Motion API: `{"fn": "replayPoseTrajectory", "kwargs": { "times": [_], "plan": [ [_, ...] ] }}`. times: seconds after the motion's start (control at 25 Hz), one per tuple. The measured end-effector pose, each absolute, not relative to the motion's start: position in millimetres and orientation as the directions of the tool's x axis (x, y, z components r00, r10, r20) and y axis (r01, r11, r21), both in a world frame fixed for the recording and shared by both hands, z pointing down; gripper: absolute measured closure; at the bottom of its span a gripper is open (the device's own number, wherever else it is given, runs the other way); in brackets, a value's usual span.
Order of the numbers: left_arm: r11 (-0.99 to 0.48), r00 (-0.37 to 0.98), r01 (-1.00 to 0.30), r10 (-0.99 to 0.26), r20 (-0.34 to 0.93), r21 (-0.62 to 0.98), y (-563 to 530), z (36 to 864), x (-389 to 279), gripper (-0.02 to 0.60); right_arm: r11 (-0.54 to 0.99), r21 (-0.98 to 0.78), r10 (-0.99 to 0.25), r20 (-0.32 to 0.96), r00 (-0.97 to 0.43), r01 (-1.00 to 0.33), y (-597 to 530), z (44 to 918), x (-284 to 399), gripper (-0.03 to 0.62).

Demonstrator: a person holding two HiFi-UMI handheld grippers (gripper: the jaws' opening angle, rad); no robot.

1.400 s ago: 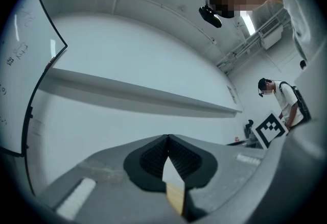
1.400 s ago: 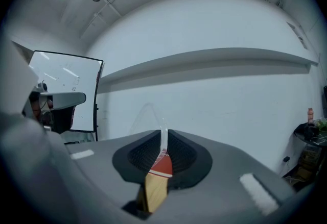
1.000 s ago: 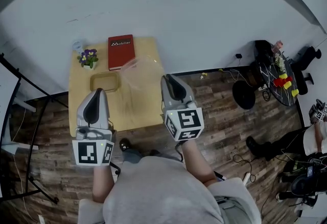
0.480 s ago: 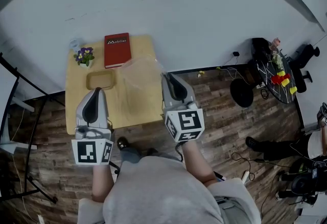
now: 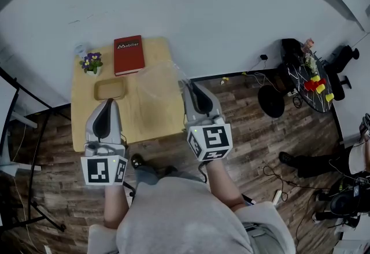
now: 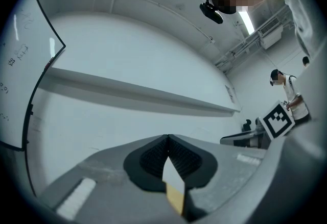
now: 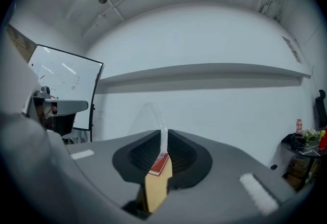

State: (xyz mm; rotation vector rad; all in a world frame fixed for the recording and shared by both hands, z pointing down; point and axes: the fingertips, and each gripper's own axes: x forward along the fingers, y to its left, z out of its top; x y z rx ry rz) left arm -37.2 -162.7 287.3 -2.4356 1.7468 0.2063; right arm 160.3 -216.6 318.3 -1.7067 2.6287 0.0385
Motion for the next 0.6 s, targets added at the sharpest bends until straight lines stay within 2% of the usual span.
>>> {"fn": "replayPoseTrajectory", "kwargs": {
  "times": [0.6],
  "plan": [
    [-0.3,0.301,-0.953,-0.936,-0.181,-0.03,-157.4,291.9,-43.2,0.578,0.403,0.032,-0.914,-0.028,-0.404,-0.915,-206.4,314.7,157.9,0.553]
  ]
}}
